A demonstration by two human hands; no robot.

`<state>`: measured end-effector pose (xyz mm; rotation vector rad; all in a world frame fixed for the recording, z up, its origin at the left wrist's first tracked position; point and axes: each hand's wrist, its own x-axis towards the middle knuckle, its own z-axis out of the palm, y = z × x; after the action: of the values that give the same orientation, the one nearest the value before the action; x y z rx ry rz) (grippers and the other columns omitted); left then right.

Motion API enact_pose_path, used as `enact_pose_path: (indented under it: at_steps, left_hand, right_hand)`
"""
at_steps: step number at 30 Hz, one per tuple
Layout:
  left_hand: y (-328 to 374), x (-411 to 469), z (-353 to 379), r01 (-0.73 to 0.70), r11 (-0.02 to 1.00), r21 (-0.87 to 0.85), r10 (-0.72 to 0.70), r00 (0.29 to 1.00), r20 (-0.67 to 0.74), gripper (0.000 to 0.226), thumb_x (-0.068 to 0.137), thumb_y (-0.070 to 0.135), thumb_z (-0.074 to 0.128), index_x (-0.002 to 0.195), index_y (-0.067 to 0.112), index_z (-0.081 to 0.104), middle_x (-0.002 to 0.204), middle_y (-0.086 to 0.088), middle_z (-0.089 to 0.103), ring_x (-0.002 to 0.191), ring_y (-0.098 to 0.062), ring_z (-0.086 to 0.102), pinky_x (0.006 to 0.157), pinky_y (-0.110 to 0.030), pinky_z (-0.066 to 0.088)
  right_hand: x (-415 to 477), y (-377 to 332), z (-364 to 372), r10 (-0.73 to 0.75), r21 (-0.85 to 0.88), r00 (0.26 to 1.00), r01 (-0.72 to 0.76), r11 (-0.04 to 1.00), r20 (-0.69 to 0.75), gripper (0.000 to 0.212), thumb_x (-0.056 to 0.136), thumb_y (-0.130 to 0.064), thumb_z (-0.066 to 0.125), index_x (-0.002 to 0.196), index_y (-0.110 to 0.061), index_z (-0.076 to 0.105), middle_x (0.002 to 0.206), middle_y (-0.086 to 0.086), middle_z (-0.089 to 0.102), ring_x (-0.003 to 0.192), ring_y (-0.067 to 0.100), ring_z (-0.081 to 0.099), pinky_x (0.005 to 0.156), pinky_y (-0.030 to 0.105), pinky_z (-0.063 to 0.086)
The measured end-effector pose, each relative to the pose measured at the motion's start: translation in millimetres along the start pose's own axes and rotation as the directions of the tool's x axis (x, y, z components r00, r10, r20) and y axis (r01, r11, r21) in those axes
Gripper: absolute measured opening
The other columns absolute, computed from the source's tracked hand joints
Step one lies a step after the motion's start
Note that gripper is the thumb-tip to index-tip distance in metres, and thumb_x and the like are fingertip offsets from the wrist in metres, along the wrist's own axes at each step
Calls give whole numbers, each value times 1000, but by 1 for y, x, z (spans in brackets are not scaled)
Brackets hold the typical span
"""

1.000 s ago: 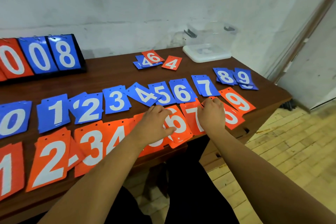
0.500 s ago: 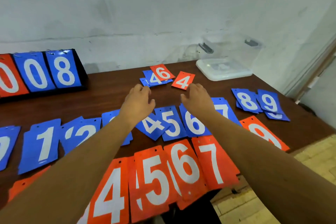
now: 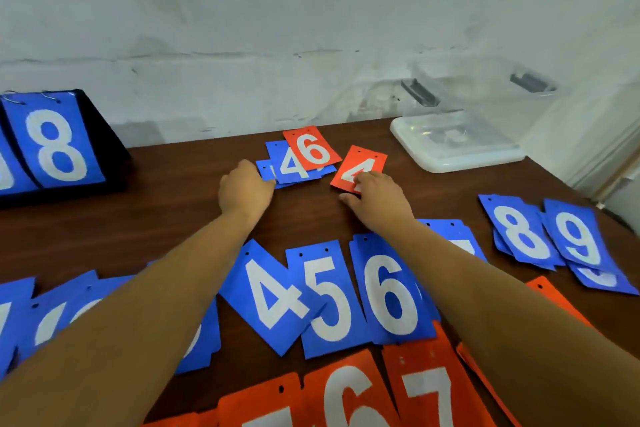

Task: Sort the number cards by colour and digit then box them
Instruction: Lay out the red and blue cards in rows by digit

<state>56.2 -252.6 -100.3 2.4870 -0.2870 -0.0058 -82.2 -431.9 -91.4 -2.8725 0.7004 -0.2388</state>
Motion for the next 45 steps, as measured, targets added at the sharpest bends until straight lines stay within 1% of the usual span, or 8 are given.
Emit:
enact_pose_path:
  at_steps: [5, 9, 15, 20, 25, 31, 40, 45]
  left_hand:
    - [-2, 8, 3, 84, 976, -203, -79, 996, 35, 13, 86, 14, 66, 97, 15, 73, 95, -10, 70, 95, -32, 64, 79, -36, 49]
    - [-7, -1, -16, 134, 910, -393, -120, 991, 61, 26, 81, 9, 53, 58, 15, 42, 62, -9, 40, 65, -23, 36, 58, -37, 28]
    - [-25, -25, -69, 172, 795, -582, -189, 981, 31, 16, 89, 18, 48, 76, 11, 55, 81, -8, 64, 58, -23, 58, 53, -28, 44]
    - [-35, -68, -108, 179, 669, -722, -176, 981, 80, 12, 96, 17, 48, 90, 13, 58, 89, -9, 72, 64, -22, 74, 54, -31, 55]
    - [-52, -121, -138, 93, 682, -726, -50, 995, 81, 7, 94, 13, 60, 97, 14, 66, 97, -11, 73, 72, -24, 73, 62, -37, 60]
    - [-68, -185, -150, 142, 590, -795, -29, 988, 155, 15, 94, 20, 65, 103, 8, 67, 96, -13, 75, 93, -34, 72, 81, -50, 59]
    - [-96, -251, -169, 205, 347, -915, -3, 976, 218, 28, 99, 35, 53, 114, 15, 66, 105, -10, 75, 98, -26, 73, 87, -46, 58]
    - [-109, -272, -175, 173, 349, -921, -30, 984, 174, 15, 96, 34, 60, 104, 24, 66, 98, -4, 77, 93, -22, 74, 83, -43, 58]
  right_hand:
    - [-3, -7, 5, -133, -168, 991, 127, 978, -26, 32, 99, -40, 45, 114, -15, 59, 108, 8, 60, 100, 27, 55, 83, 38, 48]
    - [-15, -15, -5, -81, -186, 993, 64, 980, -86, 18, 100, -22, 41, 87, -15, 51, 91, 7, 63, 70, 21, 48, 62, 32, 34]
    - [-48, -26, -38, -41, -94, 926, 6, 996, -376, 22, 96, -26, 50, 97, -14, 68, 101, 3, 57, 92, 20, 50, 81, 32, 43]
    - [-96, -55, -69, 71, 140, 881, -5, 990, -468, 25, 98, -33, 50, 106, -18, 69, 104, 0, 60, 82, 21, 62, 66, 32, 49]
    - [-160, -90, -82, 120, 477, 804, 218, 851, -582, 21, 96, -20, 58, 112, -15, 72, 100, -3, 70, 89, 11, 63, 79, 25, 51]
    - [-234, -132, -58, 36, 732, 937, 247, 634, -347, 18, 93, -11, 61, 105, -16, 72, 115, -9, 66, 108, 1, 58, 94, 18, 47]
    - [-301, -172, -42, 86, 794, 984, 71, 604, -154, 12, 95, -31, 58, 93, -43, 60, 109, -29, 53, 104, -18, 48, 73, 5, 44]
    - [-322, -187, -41, 73, 825, 992, 46, 564, -105, 11, 94, -33, 59, 94, -45, 59, 109, -28, 52, 104, -15, 49, 74, 7, 41]
